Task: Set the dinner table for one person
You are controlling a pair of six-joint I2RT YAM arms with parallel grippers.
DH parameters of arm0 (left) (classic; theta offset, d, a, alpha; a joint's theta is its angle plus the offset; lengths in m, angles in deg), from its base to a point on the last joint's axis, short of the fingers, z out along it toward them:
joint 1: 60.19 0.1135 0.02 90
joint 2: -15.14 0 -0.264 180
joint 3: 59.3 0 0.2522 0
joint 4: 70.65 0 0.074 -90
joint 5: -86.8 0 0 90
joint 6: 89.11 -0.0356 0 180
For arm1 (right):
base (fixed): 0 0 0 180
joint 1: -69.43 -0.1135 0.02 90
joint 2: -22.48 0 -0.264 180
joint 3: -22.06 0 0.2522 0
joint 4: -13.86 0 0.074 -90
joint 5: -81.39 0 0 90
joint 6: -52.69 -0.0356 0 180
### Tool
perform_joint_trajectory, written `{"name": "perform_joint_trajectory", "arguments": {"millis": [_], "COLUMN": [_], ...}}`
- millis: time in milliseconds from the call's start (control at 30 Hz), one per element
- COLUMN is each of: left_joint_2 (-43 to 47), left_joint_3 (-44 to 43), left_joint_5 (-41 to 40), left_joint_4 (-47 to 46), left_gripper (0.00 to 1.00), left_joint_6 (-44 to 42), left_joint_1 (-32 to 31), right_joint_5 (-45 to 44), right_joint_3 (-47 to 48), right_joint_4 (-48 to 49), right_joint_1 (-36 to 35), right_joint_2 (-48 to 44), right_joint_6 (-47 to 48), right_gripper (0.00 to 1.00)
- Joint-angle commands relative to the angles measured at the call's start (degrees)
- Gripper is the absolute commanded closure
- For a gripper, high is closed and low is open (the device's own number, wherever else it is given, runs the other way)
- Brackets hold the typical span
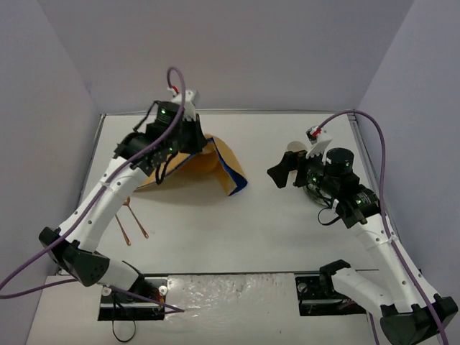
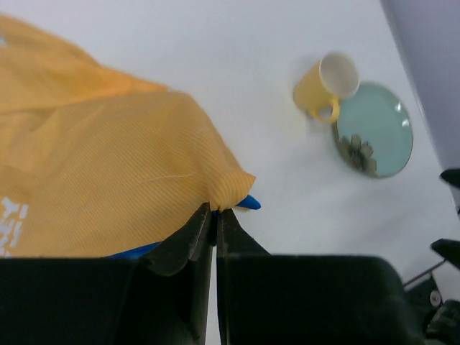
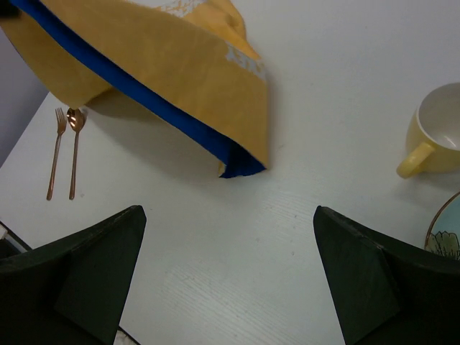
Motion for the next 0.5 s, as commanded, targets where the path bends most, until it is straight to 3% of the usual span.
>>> {"name": "perform_joint_trajectory", "arguments": {"millis": [0,200,467], "left_joint_2": [3.83,7.79,16.38], "left_joint_3": [12.82,24.03,26.62], "left_joint_5": [-3.24,-7.21,-12.34], "left_joint_4": [-5.72,-7.78,1.5], "left_gripper": [1.0,1.0,1.0], "left_joint_6": [9.05,11.18,10.21], "left_joint_1": [-4.78,-7.82,-8.4], "right_joint_5": [2.13,3.42,-1.94], "right_joint_3": [-3.95,-9.03,-8.61], "right_joint_4": [2.63,2.3,2.28], "right_joint_1": [-0.42,-0.75,-2.5], "right_joint_2": [-1.13,1.37,9.93], "right_joint_6": [-3.48,-7.39,-10.62], "right_gripper": [0.0,0.0,0.02]}}
